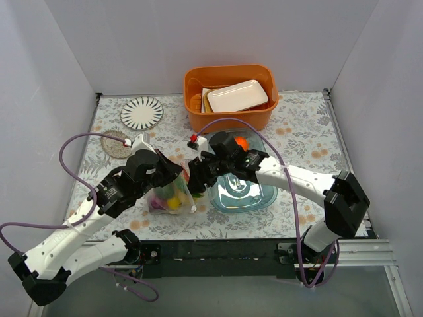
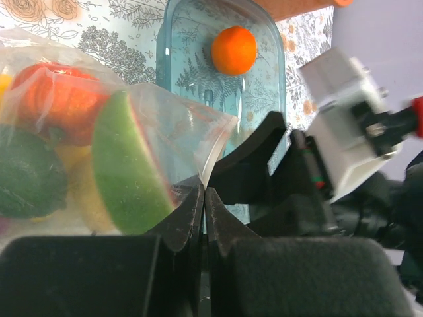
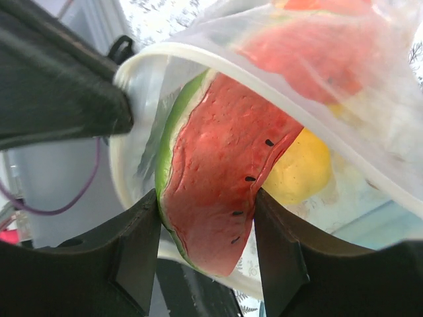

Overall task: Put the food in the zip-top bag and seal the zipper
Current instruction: Place the fake fruit in the zipper food storage bag.

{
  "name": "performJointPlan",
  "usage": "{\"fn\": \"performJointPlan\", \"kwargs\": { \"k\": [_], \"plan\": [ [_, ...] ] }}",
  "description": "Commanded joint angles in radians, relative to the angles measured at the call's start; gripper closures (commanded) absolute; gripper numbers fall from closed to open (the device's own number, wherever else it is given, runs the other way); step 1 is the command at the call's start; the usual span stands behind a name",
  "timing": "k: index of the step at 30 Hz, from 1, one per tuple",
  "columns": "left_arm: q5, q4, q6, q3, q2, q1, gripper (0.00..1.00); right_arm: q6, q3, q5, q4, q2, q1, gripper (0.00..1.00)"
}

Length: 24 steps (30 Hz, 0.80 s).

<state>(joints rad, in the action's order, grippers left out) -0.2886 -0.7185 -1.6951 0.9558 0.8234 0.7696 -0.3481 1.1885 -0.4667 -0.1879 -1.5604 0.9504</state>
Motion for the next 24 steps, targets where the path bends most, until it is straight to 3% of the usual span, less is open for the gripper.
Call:
{"fn": "performJointPlan", "kwargs": {
  "k": [1, 9, 12, 15, 16, 20, 24],
  "plan": [
    [0.025, 0.030, 0.006, 0.018, 0.000, 0.000, 1.00, 0.009, 0.042, 0.192, -0.028, -0.021, 0.050, 0.91],
    [0.012, 0.021, -0.003, 0.021, -0.013, 0.000, 1.00, -0.031, -0.007, 0.209, 0.114, -0.004, 0.073, 0.87],
    [0.009, 0.022, -0.005, 0.026, -0.013, -0.001, 1.00, -0.022, 0.006, 0.069, 0.174, -0.033, 0.073, 0.81],
    [0.002, 0.019, -0.003, 0.034, -0.012, -0.001, 1.00, 0.020, 0.088, -0.028, 0.081, -0.095, 0.077, 0.77],
    [-0.001, 0.019, -0.002, 0.037, -0.012, 0.000, 1.00, 0.024, 0.085, -0.050, 0.084, -0.101, 0.077, 0.74],
    [-0.023, 0.005, 0.000, 0.040, -0.017, 0.000, 1.00, 0.038, 0.046, -0.070, 0.103, -0.061, 0.077, 0.47],
    [-0.049, -0.007, -0.008, 0.037, -0.027, 0.000, 1.00, 0.044, 0.002, -0.026, 0.120, -0.003, 0.077, 0.34]
  ]
}}
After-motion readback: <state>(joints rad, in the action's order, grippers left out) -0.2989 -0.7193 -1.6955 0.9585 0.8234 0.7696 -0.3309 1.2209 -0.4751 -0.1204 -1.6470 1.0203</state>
